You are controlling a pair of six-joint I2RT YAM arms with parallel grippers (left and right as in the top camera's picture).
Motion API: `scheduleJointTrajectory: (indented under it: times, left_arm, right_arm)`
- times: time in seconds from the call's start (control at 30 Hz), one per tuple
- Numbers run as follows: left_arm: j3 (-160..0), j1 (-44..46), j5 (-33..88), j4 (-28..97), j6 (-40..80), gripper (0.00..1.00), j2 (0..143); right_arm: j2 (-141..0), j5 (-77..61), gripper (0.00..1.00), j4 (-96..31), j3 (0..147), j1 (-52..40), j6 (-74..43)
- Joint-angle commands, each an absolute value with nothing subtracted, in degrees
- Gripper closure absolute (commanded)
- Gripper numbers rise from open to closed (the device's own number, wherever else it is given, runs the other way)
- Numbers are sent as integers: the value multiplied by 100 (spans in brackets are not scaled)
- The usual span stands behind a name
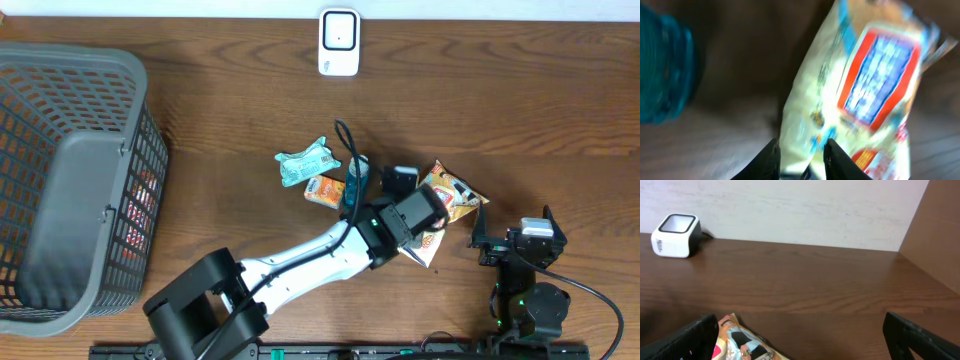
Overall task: Scan the item barcode
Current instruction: 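Lower the snack bag right of the bottle and open the left gripper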
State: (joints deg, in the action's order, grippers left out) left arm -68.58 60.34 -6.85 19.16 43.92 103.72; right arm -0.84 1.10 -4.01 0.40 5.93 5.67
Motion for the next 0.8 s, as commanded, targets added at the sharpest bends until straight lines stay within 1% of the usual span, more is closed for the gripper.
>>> scheduleJointTrajectory:
  times: [0.0, 0.27, 0.4, 0.6, 0.77]
  left_arm:
    - [-6825, 6176, -797, 2287, 4403, 70, 10304]
    - [-6825, 6171, -790, 3391, 4401, 70, 9926]
    - [-6825, 6169, -1074, 3859, 4401, 70, 9697]
    - [-6825, 6169, -2008, 4390, 4386, 70, 9463]
    - [-6825, 6156, -3004, 4845, 4101, 69, 9327]
  right_arm:
    - [-64, 137, 1, -416, 32, 633, 631]
    - [-64, 137, 1, -416, 32, 633, 631]
    - [-64, 137, 1, -416, 32, 633, 631]
    - [-64, 137, 1, -416, 32, 633, 631]
    - [-64, 137, 1, -416, 32, 633, 631]
